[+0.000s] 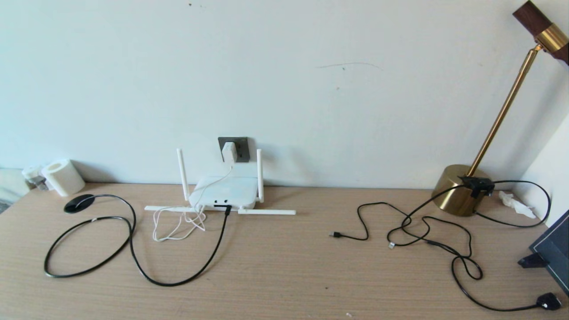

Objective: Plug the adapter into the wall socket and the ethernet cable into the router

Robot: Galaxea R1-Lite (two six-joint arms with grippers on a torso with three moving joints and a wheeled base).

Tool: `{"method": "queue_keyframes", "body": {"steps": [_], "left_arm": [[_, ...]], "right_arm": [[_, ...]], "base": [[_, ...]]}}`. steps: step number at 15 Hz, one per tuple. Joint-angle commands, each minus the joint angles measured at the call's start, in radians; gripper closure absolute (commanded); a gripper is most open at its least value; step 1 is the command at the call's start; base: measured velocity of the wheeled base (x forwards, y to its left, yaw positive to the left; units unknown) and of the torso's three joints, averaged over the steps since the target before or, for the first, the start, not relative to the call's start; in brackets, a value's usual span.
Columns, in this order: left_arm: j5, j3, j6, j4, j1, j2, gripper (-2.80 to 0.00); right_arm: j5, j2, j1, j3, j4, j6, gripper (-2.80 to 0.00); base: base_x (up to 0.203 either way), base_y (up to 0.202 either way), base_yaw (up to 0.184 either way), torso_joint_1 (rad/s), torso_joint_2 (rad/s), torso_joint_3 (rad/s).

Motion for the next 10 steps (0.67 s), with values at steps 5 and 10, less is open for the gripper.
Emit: {"method": "queue_keyframes", "body": {"steps": [5,10], "left_arm": [[0.002,0.0,-0.009,-0.001,0.0,-0.017,0.0],[0.002,0.0,-0.009,-0.001,0.0,-0.017,0.0]], "right_arm": [[-0.003,0.001,0.002,0.0,0.0,0.004,-2.8],[-0.018,0.002,0.0,0.014,-0.035,0.034,-2.8]], "base": [[0.0,0.0,0.0,0.0,0.0,0.0],[0.0,0.0,0.0,0.0,0.0,0.0]]}}
